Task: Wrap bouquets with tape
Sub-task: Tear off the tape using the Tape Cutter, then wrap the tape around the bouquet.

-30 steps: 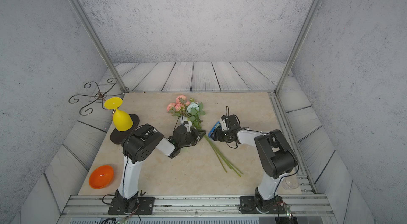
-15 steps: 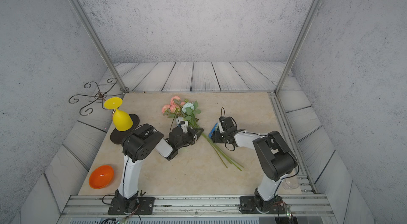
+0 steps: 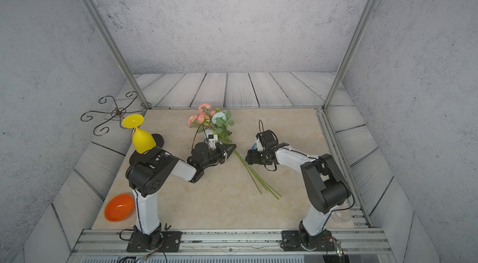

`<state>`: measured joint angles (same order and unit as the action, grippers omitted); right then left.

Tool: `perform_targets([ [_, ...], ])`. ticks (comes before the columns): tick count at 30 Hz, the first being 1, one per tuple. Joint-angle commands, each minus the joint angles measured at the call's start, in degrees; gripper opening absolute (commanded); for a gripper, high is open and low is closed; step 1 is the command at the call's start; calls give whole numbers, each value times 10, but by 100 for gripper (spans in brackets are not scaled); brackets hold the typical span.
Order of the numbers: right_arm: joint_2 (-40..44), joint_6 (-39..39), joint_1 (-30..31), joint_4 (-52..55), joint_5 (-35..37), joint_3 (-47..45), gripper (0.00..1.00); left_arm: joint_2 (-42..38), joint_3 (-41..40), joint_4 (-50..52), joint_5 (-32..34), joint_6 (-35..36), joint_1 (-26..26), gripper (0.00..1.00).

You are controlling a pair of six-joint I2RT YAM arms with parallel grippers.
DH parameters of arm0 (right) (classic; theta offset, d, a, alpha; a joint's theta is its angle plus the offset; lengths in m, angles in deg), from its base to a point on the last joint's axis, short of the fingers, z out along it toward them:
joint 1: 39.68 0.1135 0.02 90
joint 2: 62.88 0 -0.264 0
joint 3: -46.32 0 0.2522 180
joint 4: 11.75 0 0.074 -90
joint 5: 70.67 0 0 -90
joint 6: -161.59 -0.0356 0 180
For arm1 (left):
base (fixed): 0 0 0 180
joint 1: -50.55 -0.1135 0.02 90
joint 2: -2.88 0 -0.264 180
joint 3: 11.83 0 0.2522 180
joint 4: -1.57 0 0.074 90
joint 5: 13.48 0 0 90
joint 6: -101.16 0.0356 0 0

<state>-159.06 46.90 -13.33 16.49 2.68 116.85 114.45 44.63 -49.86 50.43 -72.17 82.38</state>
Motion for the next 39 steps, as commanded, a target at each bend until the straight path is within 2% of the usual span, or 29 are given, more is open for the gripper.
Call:
perform_targets([
  [1, 52, 4, -3, 42, -45, -9, 81, -55, 19, 68, -48, 64, -17, 0],
  [5, 101, -7, -25, 96, -71, 10, 85, -86, 59, 129, -97, 127, -26, 0],
  [7, 114, -7, -54, 134, -98, 29, 87, -91, 82, 137, -121, 144, -29, 0],
  [9, 130, -13, -97, 132, -159, 33, 90, -95, 101, 136, -144, 160, -32, 0],
  [12, 130, -30, -145, 109, -301, 54, 92, -91, 127, 116, -177, 171, -36, 0],
  [15, 115, -38, -134, 82, -388, 85, 92, -71, 139, 43, -191, 137, -41, 0],
  [21, 57, -40, -59, 36, -413, 142, 90, -69, 158, 14, -209, 120, -40, 0],
  [24, 41, -70, -36, -17, -396, 143, 85, -91, 157, 47, -223, 144, -38, 0],
  [27, 16, -45, -17, 17, -366, 170, 80, -128, 147, 113, -209, 184, -37, 0],
  [30, 11, -14, -8, 66, -297, 187, 78, -141, 144, 133, -205, 193, -37, 0],
  [34, 48, 13, -10, 136, -163, 183, 85, -138, 149, 130, -198, 180, -37, 0],
  [39, 86, 24, 5, 182, -70, 199, 83, -144, 143, 159, -186, 194, -34, 0],
])
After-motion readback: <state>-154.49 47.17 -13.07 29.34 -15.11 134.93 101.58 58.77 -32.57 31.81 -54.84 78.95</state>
